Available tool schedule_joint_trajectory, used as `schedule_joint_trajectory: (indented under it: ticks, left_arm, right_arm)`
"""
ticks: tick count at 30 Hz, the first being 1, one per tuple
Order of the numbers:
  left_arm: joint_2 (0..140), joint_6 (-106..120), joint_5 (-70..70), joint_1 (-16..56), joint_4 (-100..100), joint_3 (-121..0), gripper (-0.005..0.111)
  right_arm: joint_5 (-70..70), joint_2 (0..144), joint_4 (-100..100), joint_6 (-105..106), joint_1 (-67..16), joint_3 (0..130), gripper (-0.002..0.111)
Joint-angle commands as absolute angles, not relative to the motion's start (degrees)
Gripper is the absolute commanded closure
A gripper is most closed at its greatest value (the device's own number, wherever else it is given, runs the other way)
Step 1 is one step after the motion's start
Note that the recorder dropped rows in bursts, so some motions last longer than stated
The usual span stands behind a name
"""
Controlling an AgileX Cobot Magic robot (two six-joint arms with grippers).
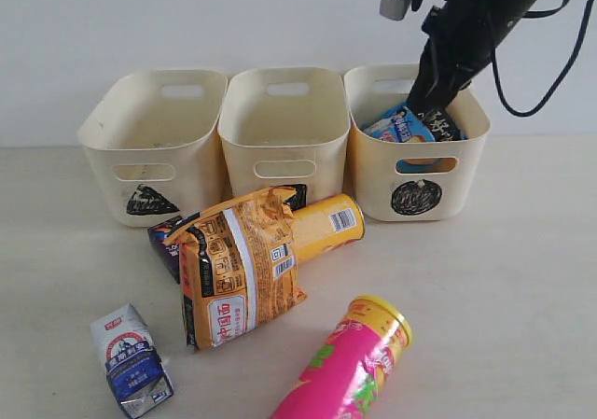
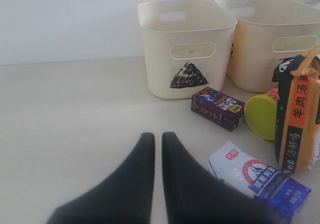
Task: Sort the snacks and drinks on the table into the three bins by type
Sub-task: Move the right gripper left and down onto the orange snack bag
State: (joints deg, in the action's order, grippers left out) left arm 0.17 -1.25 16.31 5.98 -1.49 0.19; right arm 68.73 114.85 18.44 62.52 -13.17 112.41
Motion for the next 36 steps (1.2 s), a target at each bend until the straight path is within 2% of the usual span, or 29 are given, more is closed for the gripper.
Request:
schedule_joint_trajectory:
  ticks: [1, 15, 18, 20, 23, 25, 36]
  left_arm:
    - [0.0, -1.7, 15.9, 5.8, -1.1, 0.0, 0.102]
    - [0.0, -1.7, 15.9, 5.8, -1.1, 0.0, 0.102]
    - [0.0, -1.7, 15.9, 5.8, -1.1, 0.0, 0.102]
    - [0.0, -1.7, 15.9, 5.8, -1.1, 0.0, 0.102]
    - [0.0, -1.7, 15.9, 5.8, -1.1, 0.0, 0.102]
    - [0.0, -1.7, 15.9, 5.8, -1.1, 0.0, 0.102]
    - [0.0, -1.7, 15.9, 5.8, -1.1, 0.0, 0.102]
  right_arm:
    - [70.0, 113.8, 23.3, 65.5, -16.0, 112.5, 0.108]
    - [70.0, 115.3, 27.2, 84.7, -35.0, 112.5, 0.106]
    - [70.0, 116.6, 26.5, 84.7, -37.2, 112.5, 0.087]
    - [70.0, 117.3, 26.1, 84.8, -38.0, 112.5, 0.064]
    - [70.0, 118.6, 26.2, 84.7, -38.5, 112.5, 0.022]
    - [70.0, 119.5, 26.2, 83.8, -38.5, 112.5, 0.004]
    - [65.6, 124.1, 24.5, 83.0, -38.5, 112.5, 0.004]
